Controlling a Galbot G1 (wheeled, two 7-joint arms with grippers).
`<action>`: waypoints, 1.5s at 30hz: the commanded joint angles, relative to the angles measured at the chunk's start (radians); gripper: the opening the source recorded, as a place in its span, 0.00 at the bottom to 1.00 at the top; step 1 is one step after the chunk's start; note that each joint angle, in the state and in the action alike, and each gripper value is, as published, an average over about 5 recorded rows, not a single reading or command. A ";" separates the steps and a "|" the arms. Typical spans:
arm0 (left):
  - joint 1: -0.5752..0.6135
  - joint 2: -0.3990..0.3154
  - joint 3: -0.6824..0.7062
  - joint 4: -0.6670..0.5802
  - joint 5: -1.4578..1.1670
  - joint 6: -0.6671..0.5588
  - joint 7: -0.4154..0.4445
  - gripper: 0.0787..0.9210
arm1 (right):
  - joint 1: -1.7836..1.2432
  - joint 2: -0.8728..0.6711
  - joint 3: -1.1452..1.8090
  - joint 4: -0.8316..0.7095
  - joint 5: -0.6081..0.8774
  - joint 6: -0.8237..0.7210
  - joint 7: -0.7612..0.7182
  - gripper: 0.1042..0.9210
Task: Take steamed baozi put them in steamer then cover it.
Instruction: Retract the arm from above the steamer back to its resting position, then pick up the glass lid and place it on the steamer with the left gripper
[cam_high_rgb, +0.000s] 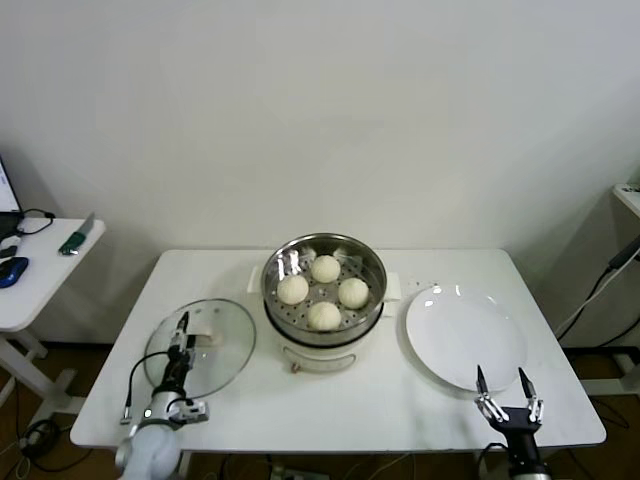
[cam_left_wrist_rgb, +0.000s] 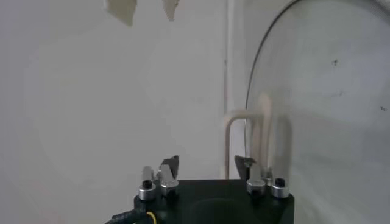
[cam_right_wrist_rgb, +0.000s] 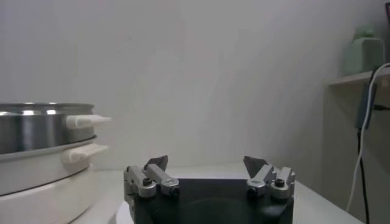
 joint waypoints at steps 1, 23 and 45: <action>-0.015 0.005 -0.001 0.029 0.005 -0.008 0.001 0.56 | 0.002 0.003 -0.001 0.008 -0.010 -0.007 -0.002 0.88; 0.056 0.109 0.037 -0.238 -0.127 0.050 0.062 0.07 | -0.007 0.004 0.008 0.041 -0.017 -0.013 -0.004 0.88; -0.011 0.387 0.179 -0.640 -0.493 0.511 0.365 0.07 | -0.007 0.017 0.008 0.040 -0.086 -0.033 0.015 0.88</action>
